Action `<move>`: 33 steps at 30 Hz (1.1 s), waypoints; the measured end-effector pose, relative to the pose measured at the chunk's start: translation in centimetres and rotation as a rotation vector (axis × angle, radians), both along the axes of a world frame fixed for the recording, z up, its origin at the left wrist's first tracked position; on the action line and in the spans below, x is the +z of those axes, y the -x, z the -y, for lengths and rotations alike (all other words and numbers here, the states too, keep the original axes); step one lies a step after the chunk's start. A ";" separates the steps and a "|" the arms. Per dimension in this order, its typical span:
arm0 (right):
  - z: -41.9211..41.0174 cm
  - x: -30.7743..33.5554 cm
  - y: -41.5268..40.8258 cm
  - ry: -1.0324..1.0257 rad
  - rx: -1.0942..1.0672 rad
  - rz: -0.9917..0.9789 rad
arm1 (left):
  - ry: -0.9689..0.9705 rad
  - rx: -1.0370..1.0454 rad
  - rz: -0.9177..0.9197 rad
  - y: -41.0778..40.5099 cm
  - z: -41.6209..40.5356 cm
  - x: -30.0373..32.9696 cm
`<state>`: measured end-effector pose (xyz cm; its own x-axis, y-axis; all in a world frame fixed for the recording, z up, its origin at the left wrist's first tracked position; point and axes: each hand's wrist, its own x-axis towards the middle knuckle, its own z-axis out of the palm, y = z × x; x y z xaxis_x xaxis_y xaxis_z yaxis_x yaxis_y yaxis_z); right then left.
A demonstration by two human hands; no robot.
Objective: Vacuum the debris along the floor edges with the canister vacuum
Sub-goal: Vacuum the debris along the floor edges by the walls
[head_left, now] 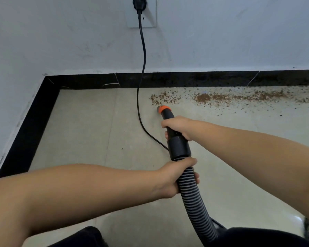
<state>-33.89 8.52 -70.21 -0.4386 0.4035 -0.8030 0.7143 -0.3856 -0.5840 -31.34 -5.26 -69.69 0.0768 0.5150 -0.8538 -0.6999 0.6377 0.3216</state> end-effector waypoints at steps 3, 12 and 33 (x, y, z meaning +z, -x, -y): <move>0.5 0.8 1.7 0.018 -0.030 -0.030 | -0.015 -0.066 -0.035 2.8 0.4 0.8; -0.3 0.8 -0.5 0.032 -0.156 -0.019 | -0.045 -0.196 0.007 2.3 0.2 1.3; 1.8 0.7 -11.0 0.095 -0.033 0.099 | -0.078 -0.212 0.182 -9.4 2.5 1.5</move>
<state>-22.90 6.69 -69.55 -0.3433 0.3361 -0.8770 0.7528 -0.4600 -0.4709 -21.92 -7.76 -68.20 0.3383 0.5345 -0.7745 -0.6047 0.7541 0.2563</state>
